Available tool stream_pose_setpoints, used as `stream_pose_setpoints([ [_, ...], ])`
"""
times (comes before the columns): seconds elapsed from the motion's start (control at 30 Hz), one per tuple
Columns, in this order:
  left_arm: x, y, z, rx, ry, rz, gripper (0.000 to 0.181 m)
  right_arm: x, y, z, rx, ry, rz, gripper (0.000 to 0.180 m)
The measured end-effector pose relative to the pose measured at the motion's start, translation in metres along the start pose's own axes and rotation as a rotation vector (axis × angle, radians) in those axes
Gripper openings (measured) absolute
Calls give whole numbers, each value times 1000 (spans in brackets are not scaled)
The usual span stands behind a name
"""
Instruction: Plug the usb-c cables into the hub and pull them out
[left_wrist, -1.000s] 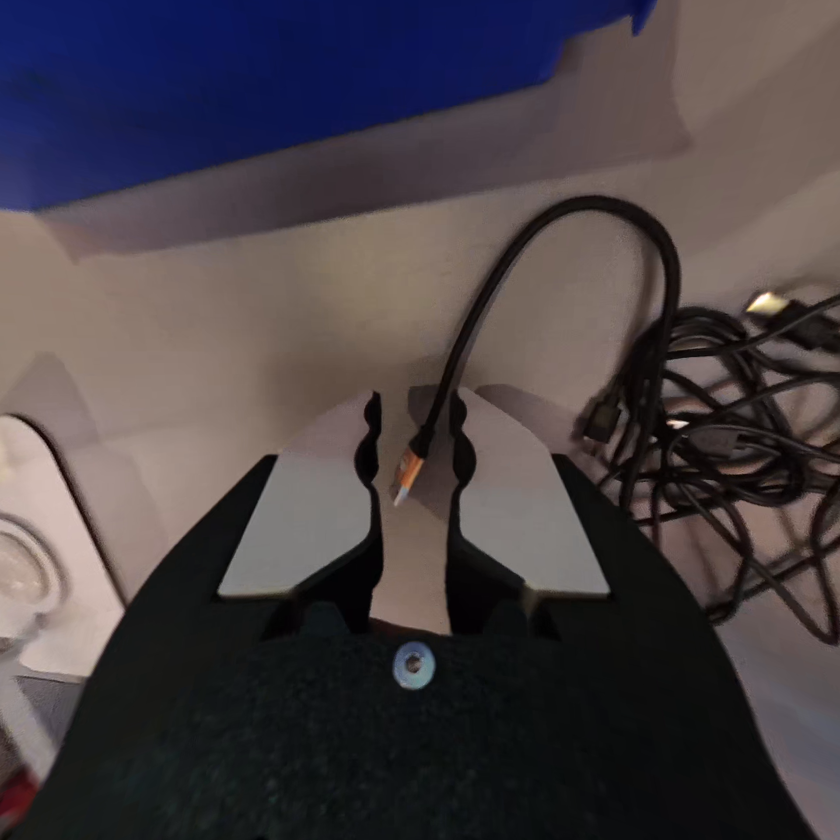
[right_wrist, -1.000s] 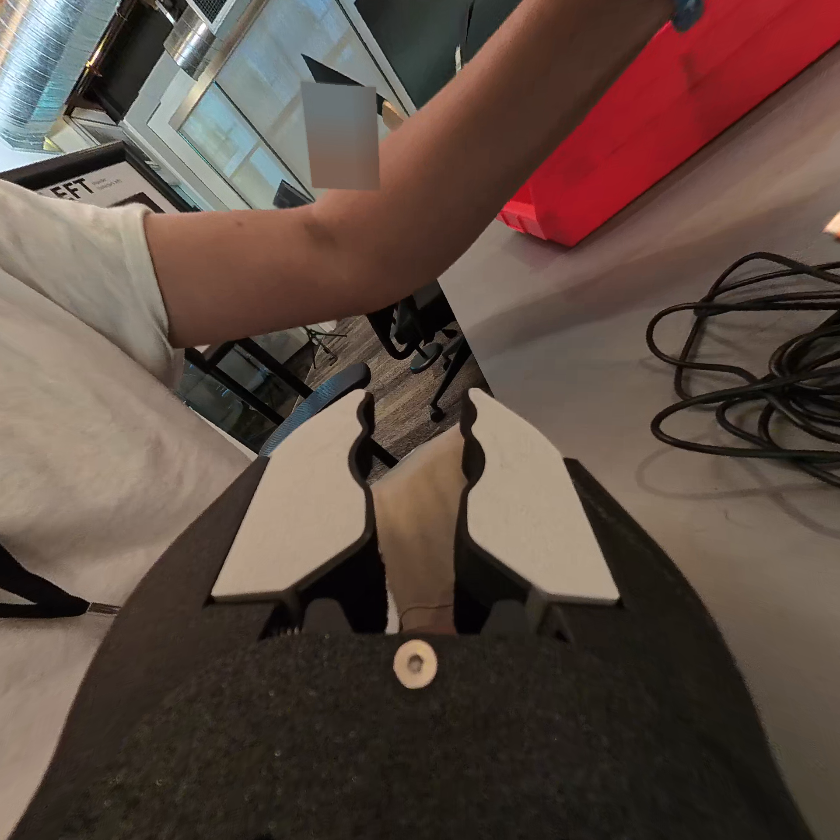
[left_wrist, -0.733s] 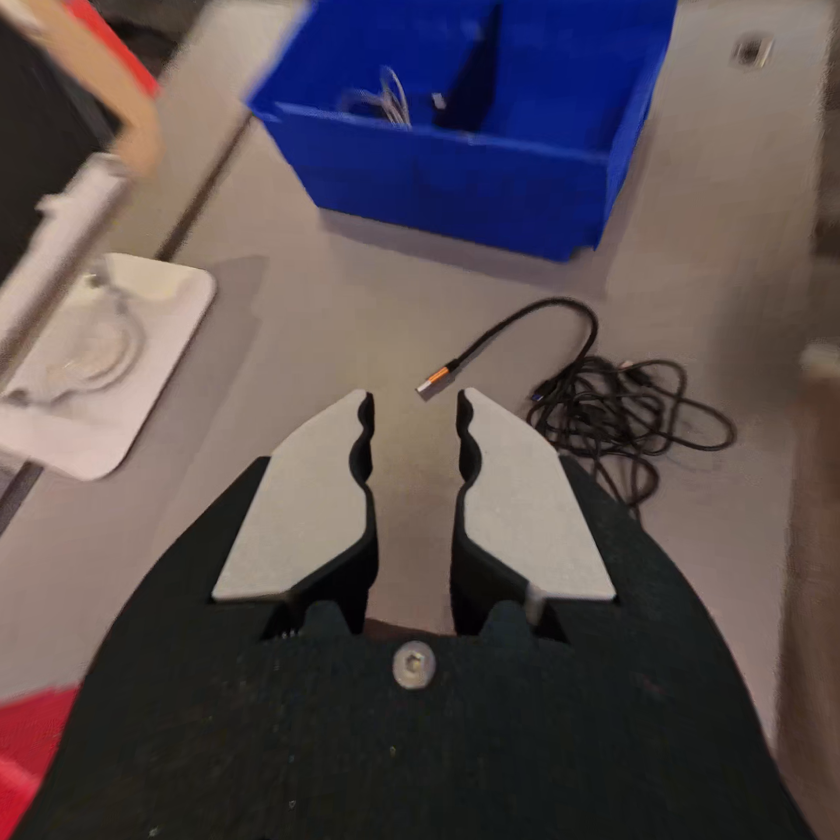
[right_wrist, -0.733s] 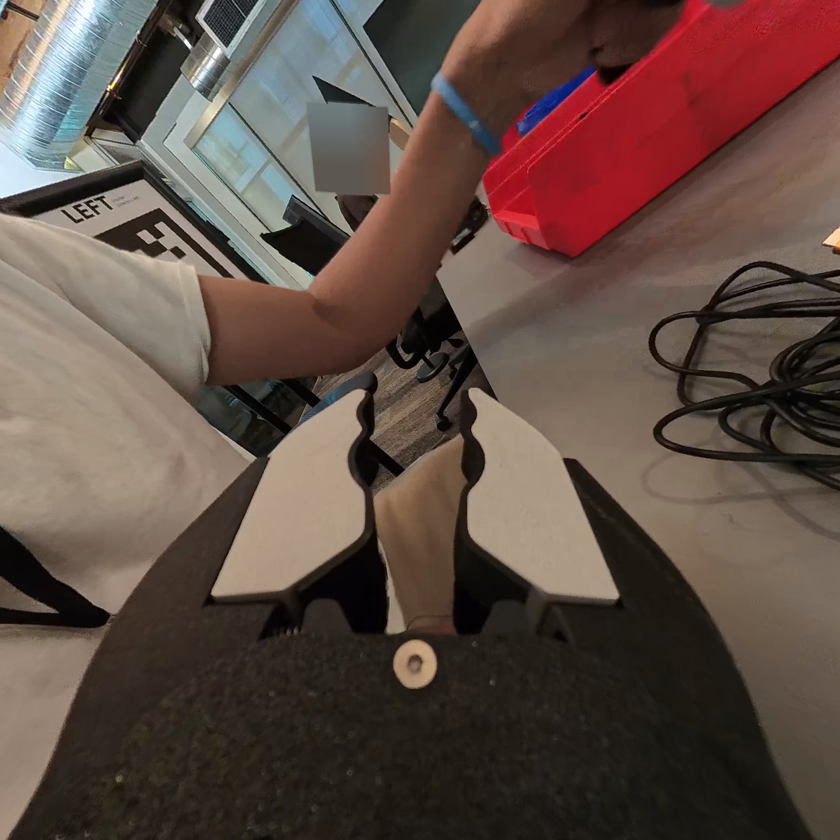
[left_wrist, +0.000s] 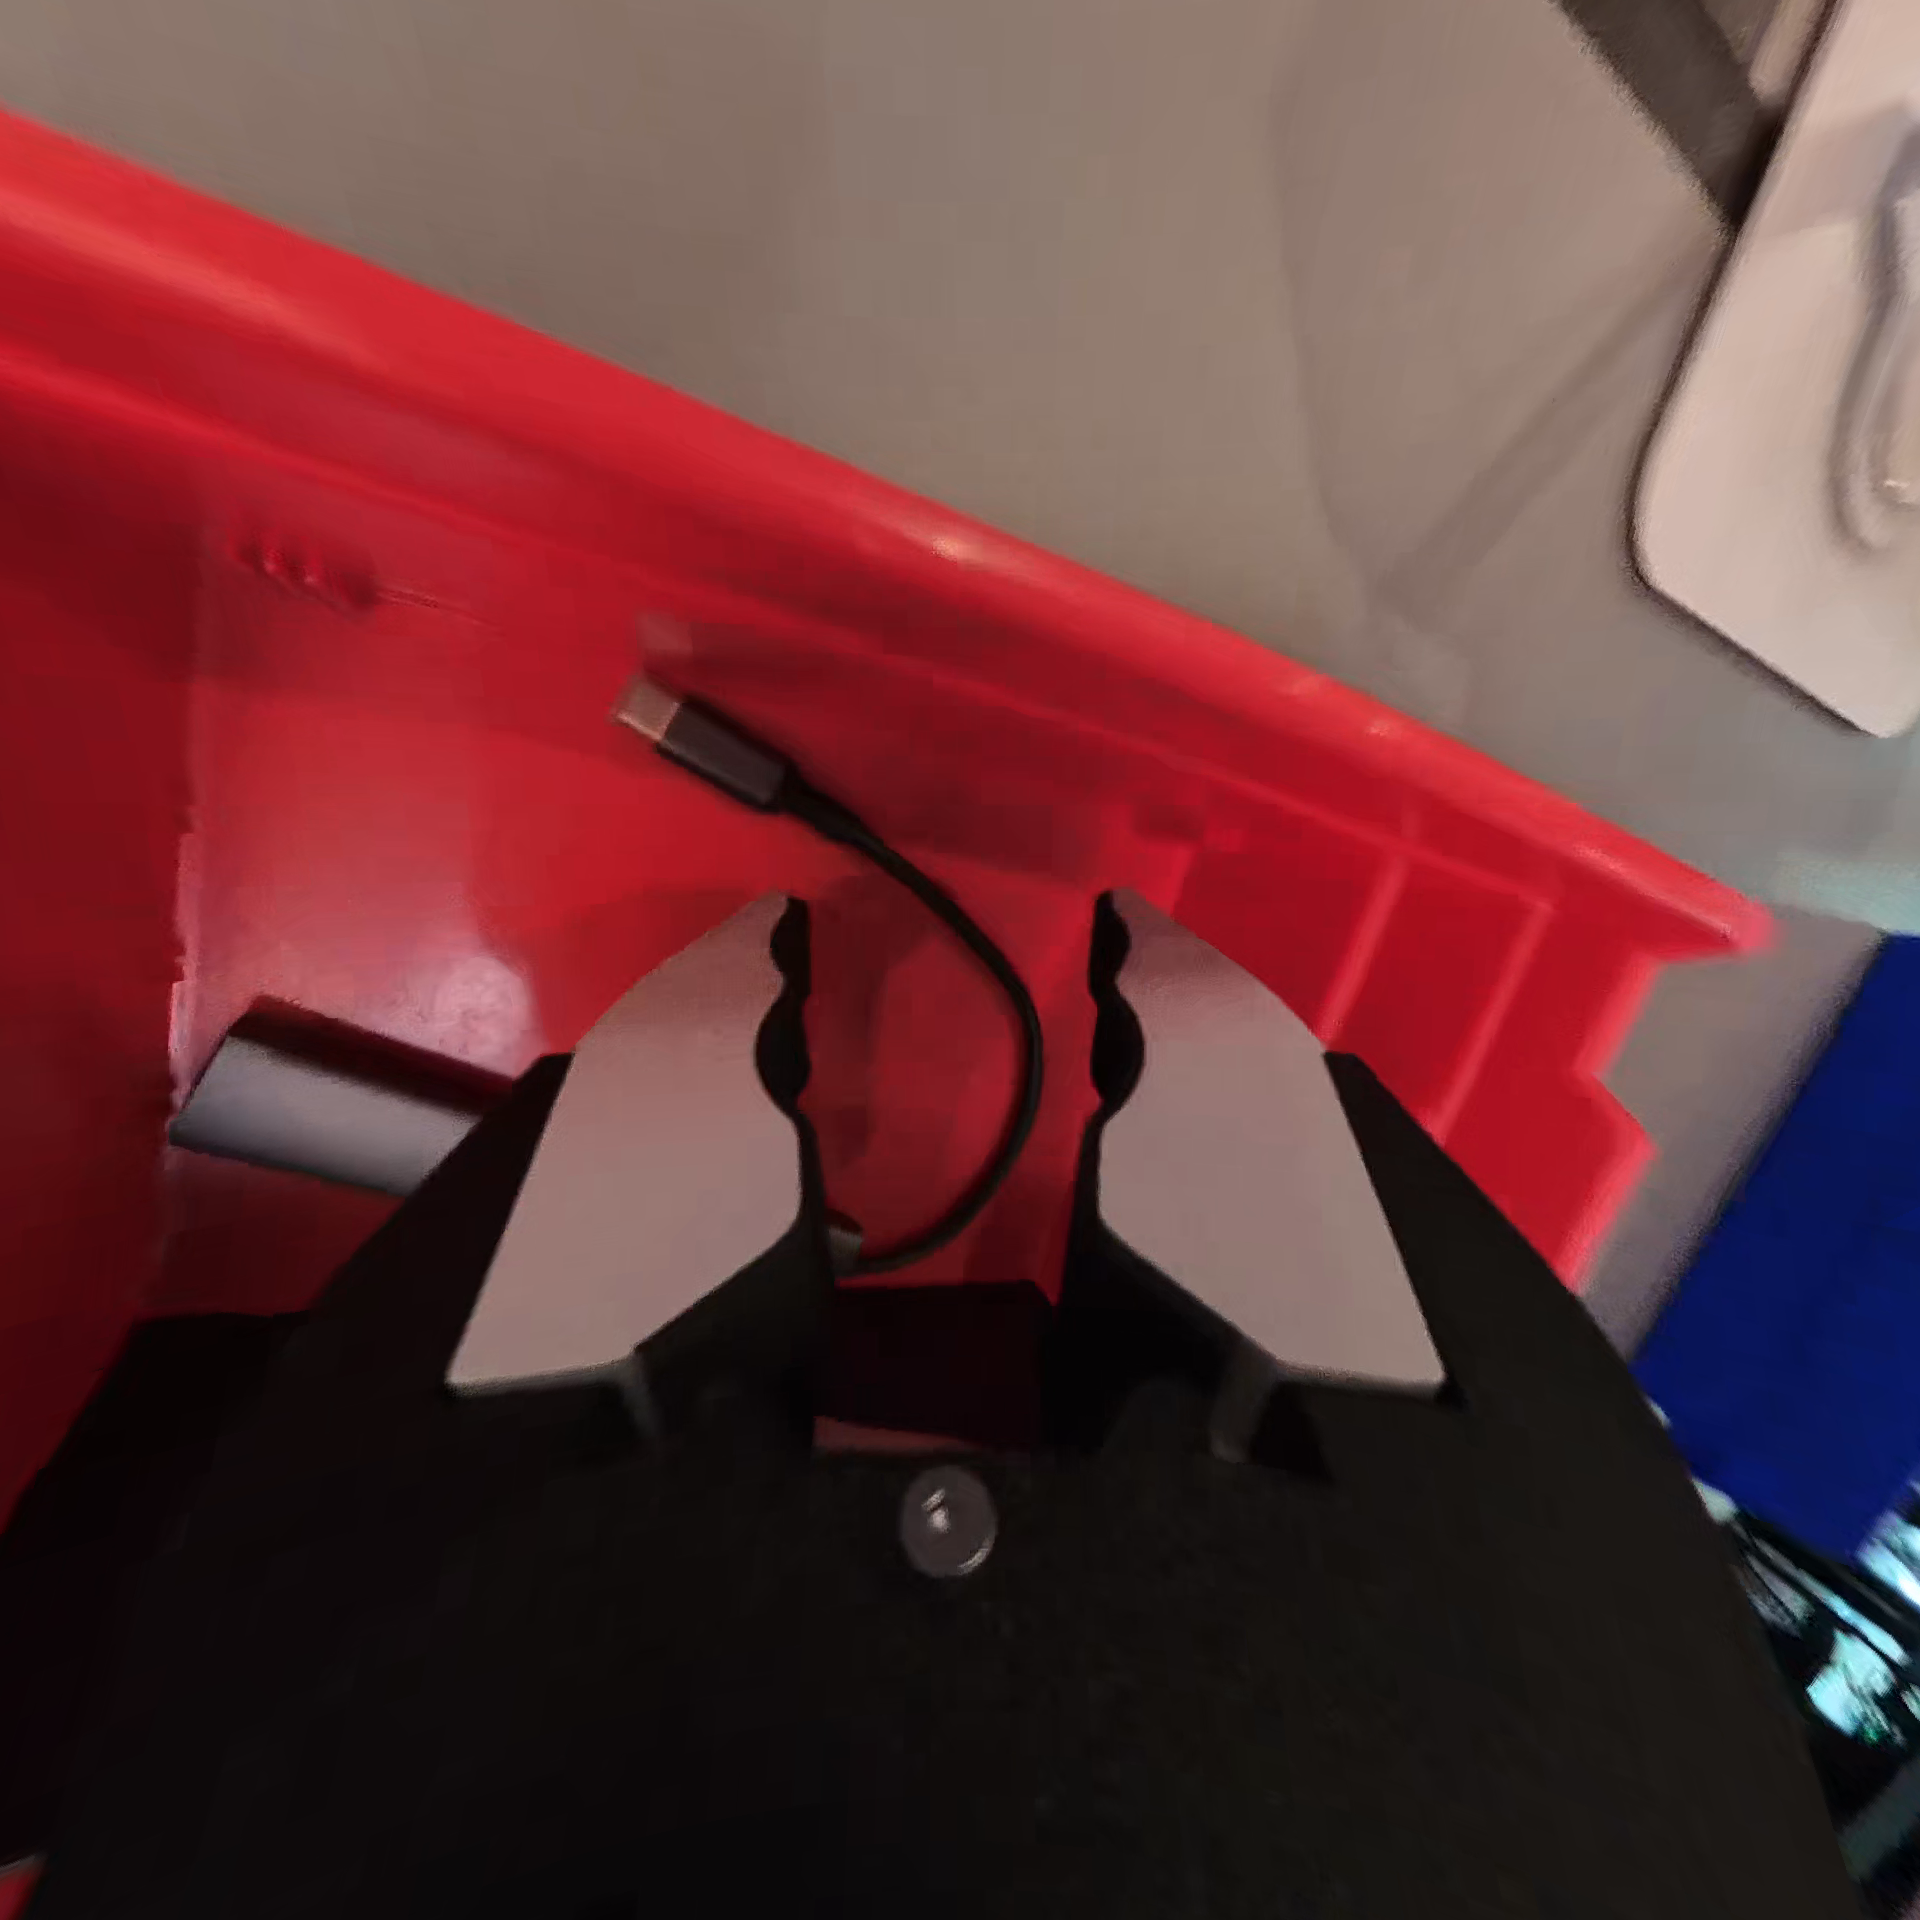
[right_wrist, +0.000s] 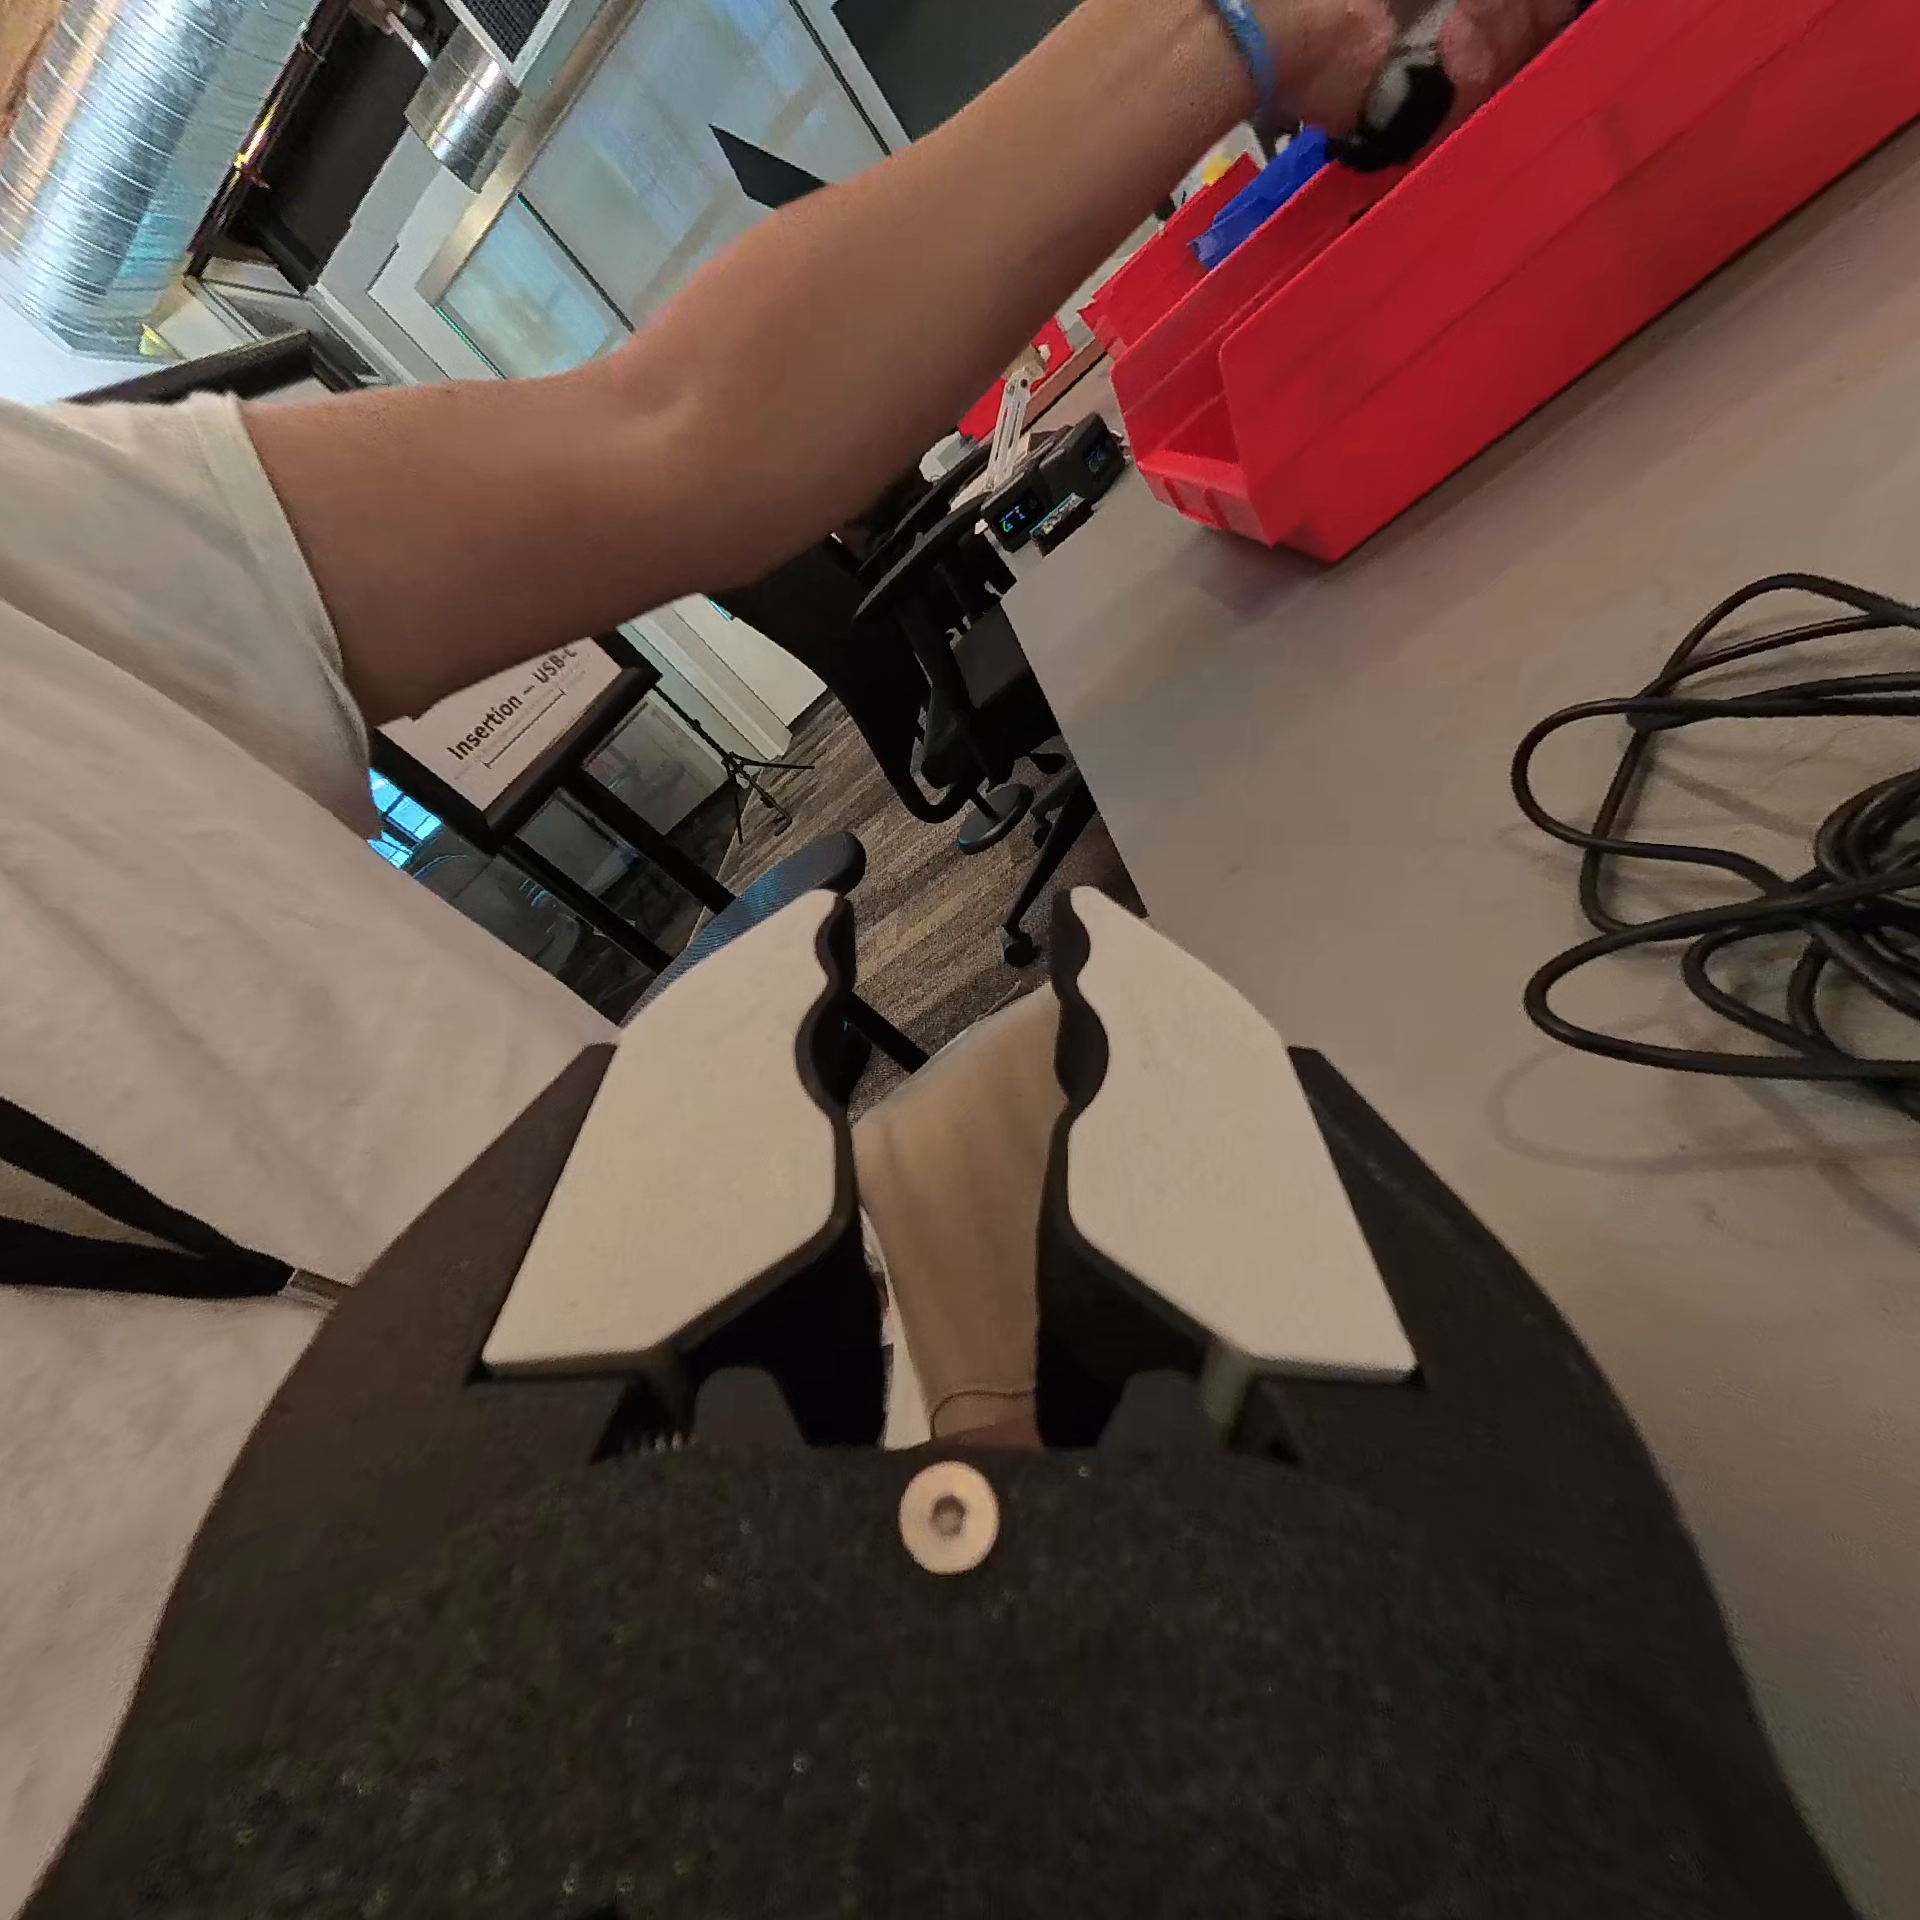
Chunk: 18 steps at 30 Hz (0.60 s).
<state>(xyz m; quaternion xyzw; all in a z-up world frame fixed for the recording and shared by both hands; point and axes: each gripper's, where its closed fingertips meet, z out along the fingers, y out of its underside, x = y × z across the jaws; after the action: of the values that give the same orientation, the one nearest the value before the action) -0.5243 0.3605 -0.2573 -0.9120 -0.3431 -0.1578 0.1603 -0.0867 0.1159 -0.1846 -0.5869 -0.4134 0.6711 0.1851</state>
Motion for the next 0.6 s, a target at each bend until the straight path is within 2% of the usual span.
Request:
stream_pose_setpoints([
  [0.17, -14, 0, 16, 5, -218, -44, 53, -2, -2, -1, 15, -15, 11, 35],
  [0.27, -20, 1, 16, 10, -313, -80, 42, -4, -1, 0, 11, -27, 14, 35],
  [0.3, -19, 3, 16, 2, -318, -93, 38, -6, 0, 1, 7, -31, 10, 35],
  [0.33, -14, 5, 19, -11, -288, -91, 11, -7, 0, 1, 4, -35, 5, 35],
  [0.37, -6, 7, 23, -16, -228, -110, 6, -8, 1, 1, 2, -39, 1, 35],
  [0.5, -1, 7, 22, 24, -174, -117, 5, -10, 1, 1, -1, -44, 0, 36],
  [0.6, 3, 0, 4, 106, -111, -114, 5, -9, -2, -1, 18, -49, 10, 35],
])
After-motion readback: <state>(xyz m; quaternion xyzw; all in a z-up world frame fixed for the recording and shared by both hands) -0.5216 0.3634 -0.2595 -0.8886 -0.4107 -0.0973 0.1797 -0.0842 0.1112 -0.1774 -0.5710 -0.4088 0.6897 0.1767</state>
